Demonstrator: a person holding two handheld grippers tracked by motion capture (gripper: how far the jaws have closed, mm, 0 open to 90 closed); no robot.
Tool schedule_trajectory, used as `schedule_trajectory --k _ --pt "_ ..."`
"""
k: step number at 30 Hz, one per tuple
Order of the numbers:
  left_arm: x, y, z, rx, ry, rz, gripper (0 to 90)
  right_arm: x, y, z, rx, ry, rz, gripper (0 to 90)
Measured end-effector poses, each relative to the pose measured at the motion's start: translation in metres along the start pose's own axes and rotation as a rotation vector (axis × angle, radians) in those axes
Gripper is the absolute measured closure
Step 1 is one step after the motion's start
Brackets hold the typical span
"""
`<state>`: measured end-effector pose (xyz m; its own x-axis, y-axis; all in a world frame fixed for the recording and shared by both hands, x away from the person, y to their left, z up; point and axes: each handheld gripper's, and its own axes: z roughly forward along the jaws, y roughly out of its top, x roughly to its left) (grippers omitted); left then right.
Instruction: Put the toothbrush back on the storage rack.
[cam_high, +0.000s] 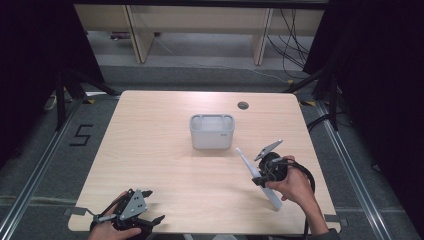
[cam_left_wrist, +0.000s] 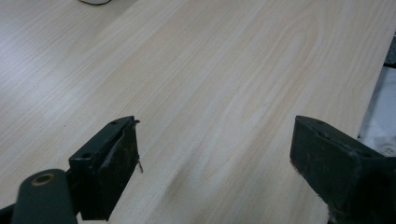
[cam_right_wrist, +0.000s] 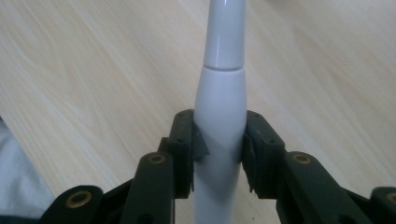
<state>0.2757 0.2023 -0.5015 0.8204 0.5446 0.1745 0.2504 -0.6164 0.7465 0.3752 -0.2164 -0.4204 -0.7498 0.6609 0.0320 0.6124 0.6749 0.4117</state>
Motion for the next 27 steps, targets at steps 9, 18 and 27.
schedule_trajectory --k 9,18,27 --pt "0.0 0.0 0.001 -0.009 -0.01 -0.016 14.8 0.002 -0.002 -0.026 -0.187 -0.01 -0.008 67.1" --pt "0.0 0.0 0.0 -0.002 -0.014 -0.016 14.8 -0.009 0.0 -0.034 -0.377 -0.014 0.006 67.1" --pt "0.0 0.0 0.0 -0.013 -0.002 -0.015 14.8 -0.023 0.006 -0.032 -0.499 -0.036 0.046 67.0"
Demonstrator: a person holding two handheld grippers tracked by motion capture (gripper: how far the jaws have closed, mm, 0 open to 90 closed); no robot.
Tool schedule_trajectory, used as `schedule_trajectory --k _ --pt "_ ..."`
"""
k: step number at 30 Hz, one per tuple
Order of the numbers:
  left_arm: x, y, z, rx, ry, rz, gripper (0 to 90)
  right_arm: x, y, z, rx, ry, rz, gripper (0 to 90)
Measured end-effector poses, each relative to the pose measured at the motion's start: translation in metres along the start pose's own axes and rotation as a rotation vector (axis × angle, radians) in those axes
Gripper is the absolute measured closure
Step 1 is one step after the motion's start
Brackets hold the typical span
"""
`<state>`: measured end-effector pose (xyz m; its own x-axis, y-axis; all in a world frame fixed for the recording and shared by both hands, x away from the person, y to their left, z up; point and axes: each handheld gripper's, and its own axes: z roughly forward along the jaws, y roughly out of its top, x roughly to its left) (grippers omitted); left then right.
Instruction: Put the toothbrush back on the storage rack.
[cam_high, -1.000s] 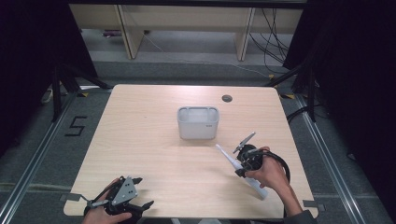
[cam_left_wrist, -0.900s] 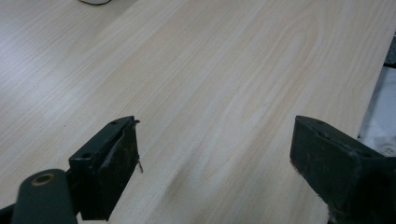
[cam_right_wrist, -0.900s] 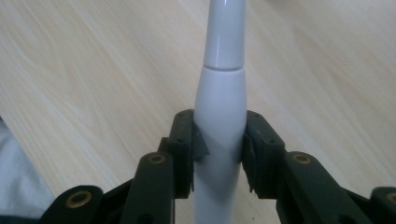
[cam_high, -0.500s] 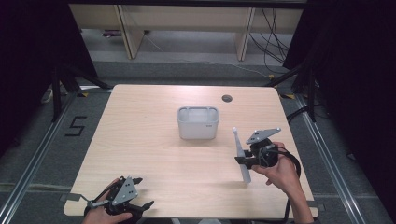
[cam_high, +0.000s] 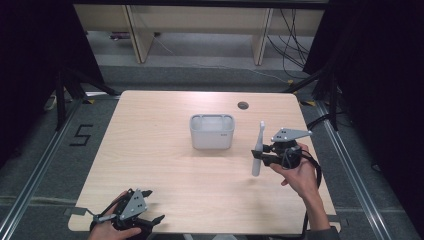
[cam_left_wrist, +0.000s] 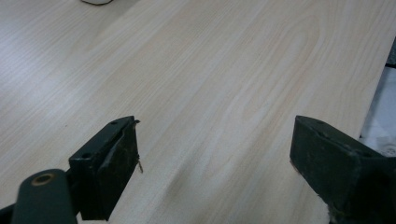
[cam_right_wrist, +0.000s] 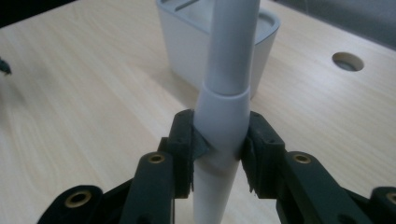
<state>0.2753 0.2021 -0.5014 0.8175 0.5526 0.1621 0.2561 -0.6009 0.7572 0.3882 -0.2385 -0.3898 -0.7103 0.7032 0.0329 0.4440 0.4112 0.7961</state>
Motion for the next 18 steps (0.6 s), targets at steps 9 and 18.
schedule_trajectory --k 9,18 --pt "0.001 0.0 0.0 0.004 -0.009 -0.003 14.8 -0.005 0.014 0.001 -0.084 -0.044 -0.008 67.0" --pt "0.001 0.0 0.0 0.008 0.007 0.008 14.8 -0.014 0.028 0.012 -0.162 -0.032 0.008 67.0"
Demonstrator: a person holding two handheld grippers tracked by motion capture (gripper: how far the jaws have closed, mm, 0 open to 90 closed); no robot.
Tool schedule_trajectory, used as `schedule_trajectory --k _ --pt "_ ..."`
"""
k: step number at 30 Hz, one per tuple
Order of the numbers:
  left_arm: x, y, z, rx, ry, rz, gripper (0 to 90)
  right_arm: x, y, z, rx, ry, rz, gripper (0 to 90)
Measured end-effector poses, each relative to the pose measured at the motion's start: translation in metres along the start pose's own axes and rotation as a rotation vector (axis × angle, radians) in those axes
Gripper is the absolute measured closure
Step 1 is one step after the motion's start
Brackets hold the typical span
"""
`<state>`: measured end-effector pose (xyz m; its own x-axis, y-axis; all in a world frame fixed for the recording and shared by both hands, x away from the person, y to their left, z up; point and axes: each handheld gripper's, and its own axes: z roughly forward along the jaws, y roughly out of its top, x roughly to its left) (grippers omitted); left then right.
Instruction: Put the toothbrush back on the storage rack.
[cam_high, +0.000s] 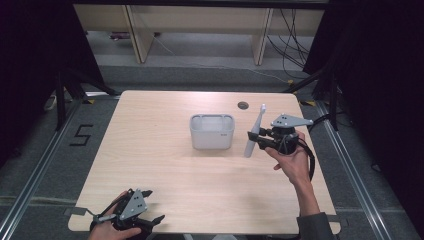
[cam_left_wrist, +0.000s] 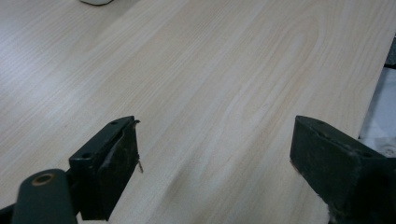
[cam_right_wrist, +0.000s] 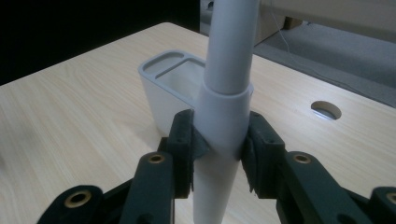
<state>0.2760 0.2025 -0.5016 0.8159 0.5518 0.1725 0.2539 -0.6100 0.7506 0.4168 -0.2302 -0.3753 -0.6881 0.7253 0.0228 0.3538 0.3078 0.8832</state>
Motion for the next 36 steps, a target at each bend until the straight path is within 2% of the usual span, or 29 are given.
schedule_trajectory --k 4,6,10,11,12,13,16,20,21,23,25,26,30,32,34,36 --pt "0.0 0.0 0.0 -0.004 -0.001 -0.002 14.8 0.0 0.005 0.003 -0.028 -0.008 0.011 67.0" --pt "0.0 0.0 0.0 -0.001 -0.001 0.001 14.8 -0.001 0.007 0.003 -0.018 -0.005 0.012 67.0" --pt "0.0 0.0 0.0 -0.009 -0.008 -0.007 14.8 -0.001 0.016 0.006 -0.062 -0.023 0.005 67.0" --pt "0.0 0.0 0.0 0.0 -0.001 0.002 14.8 0.0 0.017 0.006 -0.056 -0.009 0.01 67.0" --pt "0.0 0.0 0.0 0.0 -0.001 0.002 14.8 -0.001 0.02 0.007 -0.062 -0.022 -0.005 67.0" --pt "0.0 0.0 0.0 -0.008 -0.004 -0.006 14.8 -0.001 0.022 0.006 -0.046 -0.013 -0.007 67.0" --pt "0.0 0.0 0.0 -0.003 0.002 0.0 14.8 0.0 0.029 0.006 -0.059 -0.023 -0.017 67.0" --pt "0.0 0.0 0.0 -0.008 -0.006 -0.007 14.8 0.002 0.036 0.007 -0.062 -0.025 -0.004 67.0" --pt "0.001 0.0 0.0 -0.001 0.001 0.003 14.8 0.002 0.042 0.008 -0.062 -0.018 -0.01 67.0" --pt "0.0 0.0 0.0 -0.009 -0.009 -0.008 14.8 0.003 0.044 0.009 -0.068 -0.009 -0.001 67.0" --pt "0.0 0.0 0.0 -0.009 -0.005 -0.006 14.8 0.003 0.049 0.01 -0.068 -0.019 -0.013 67.0" --pt "0.0 0.0 0.0 -0.01 -0.005 -0.007 14.8 0.003 0.053 0.013 -0.077 -0.004 -0.007 67.0" --pt "0.0 0.0 0.0 -0.006 -0.001 -0.005 14.8 0.003 0.06 0.015 -0.08 -0.019 -0.022 67.0" --pt "0.001 0.0 -0.001 -0.006 -0.019 -0.007 14.8 0.004 0.065 0.018 -0.076 -0.014 0.0 67.0" --pt "0.001 0.0 -0.001 0.0 -0.014 0.0 14.8 0.003 0.07 0.021 -0.081 -0.019 -0.016 67.0" --pt "0.001 0.0 -0.001 -0.003 -0.012 0.0 14.8 0.003 0.074 0.024 -0.086 -0.011 -0.009 67.0"
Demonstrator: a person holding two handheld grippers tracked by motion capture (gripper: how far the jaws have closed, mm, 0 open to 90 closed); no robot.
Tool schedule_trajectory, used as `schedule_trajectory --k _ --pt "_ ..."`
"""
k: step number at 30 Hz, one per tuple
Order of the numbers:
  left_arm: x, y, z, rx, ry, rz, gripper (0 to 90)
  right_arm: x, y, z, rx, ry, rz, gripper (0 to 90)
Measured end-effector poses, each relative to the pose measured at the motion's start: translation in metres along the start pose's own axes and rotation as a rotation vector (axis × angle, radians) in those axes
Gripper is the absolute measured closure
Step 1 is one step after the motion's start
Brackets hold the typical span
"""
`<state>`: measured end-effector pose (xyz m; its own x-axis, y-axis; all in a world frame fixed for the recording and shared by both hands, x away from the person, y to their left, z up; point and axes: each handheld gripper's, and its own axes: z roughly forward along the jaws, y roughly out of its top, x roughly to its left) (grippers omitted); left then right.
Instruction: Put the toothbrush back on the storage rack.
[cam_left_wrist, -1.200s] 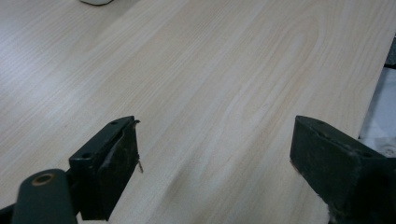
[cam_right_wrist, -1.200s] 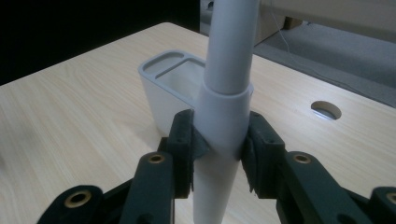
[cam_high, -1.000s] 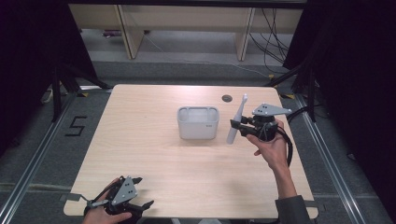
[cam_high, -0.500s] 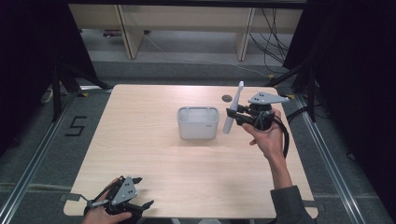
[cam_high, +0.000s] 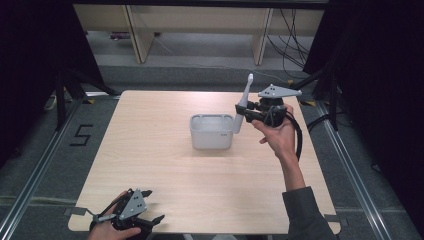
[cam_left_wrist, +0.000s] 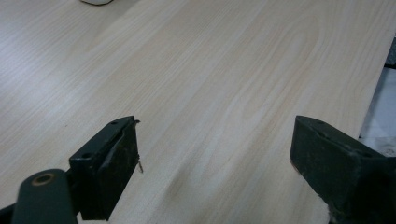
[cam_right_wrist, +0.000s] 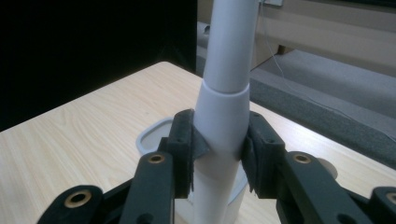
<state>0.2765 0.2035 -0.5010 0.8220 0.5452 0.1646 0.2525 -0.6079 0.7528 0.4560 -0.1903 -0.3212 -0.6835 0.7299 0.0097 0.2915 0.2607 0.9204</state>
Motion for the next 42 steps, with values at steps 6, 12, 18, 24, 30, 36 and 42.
schedule_trajectory --k 6,12,18,24,30,36,42 --pt "-0.001 0.0 0.0 -0.006 -0.004 -0.008 14.8 -0.003 0.007 0.007 -0.003 -0.014 0.015 67.0" --pt "0.0 0.0 -0.001 0.004 -0.004 0.004 14.8 -0.007 0.008 0.02 0.004 -0.025 0.016 66.9" --pt "0.0 0.001 -0.001 0.004 -0.004 0.004 14.8 -0.01 0.007 0.031 0.017 -0.034 0.038 66.9" --pt "0.0 0.001 -0.001 0.002 -0.003 0.002 14.8 -0.013 0.007 0.042 0.02 -0.046 0.044 66.9" --pt "-0.001 0.0 0.0 -0.018 0.003 -0.007 14.8 -0.016 0.006 0.051 0.03 -0.048 0.054 66.9" --pt "-0.001 0.0 0.0 -0.015 0.002 -0.004 14.8 -0.018 0.0 0.062 0.043 -0.06 0.064 66.9" --pt "-0.001 0.001 -0.001 -0.008 -0.006 -0.006 14.8 -0.02 -0.005 0.072 0.073 -0.068 0.061 66.9"
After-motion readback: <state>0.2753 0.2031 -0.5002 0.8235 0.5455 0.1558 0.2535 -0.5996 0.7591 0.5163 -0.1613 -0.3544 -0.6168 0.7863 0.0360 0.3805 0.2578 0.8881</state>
